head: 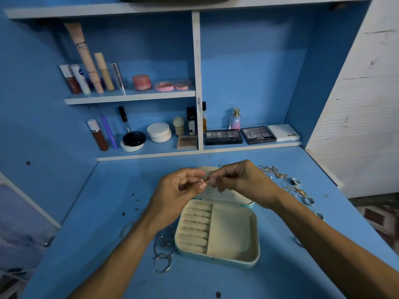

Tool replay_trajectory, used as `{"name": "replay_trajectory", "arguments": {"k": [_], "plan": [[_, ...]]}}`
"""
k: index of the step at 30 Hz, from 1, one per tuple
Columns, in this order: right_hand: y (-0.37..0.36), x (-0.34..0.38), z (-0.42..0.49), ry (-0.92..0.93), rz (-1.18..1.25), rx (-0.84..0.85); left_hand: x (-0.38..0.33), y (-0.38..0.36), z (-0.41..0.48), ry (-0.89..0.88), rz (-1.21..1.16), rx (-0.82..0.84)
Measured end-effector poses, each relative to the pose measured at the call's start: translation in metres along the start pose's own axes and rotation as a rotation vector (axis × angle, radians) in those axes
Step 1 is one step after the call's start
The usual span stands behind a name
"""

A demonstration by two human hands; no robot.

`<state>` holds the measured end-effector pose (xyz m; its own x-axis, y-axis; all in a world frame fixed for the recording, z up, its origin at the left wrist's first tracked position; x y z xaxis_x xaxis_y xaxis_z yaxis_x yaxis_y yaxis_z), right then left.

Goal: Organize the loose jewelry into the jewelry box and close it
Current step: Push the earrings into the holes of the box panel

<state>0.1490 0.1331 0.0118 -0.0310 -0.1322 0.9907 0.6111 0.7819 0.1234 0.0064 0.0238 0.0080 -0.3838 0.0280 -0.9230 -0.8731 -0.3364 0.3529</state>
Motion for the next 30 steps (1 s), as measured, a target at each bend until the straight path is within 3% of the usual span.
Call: {"name": "replay_trajectory", "arguments": {"k": [17, 24, 30], "plan": [[0.008, -0.007, -0.006, -0.188, 0.043, 0.093, -0.002, -0.017, 0.002, -0.066, 0.141, 0.138], [0.003, -0.005, -0.010, -0.172, 0.066, 0.152, 0.000, -0.020, 0.000, 0.018, -0.080, 0.196], [0.009, -0.004, -0.009, -0.155, -0.041, 0.081, 0.004, -0.020, 0.000, 0.046, -0.134, 0.152]]}}
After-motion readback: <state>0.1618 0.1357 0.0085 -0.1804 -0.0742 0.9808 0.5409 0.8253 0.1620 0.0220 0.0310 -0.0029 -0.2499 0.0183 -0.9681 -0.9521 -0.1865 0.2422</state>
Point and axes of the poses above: each hand's wrist, its own z-axis towards the middle knuckle, its own y-axis out of the back of the hand, x = y × z, the point moved 6 cm from there along z, towards the middle knuckle, and after that the axes turned 8 degrees about z, right-handed, at the moved point
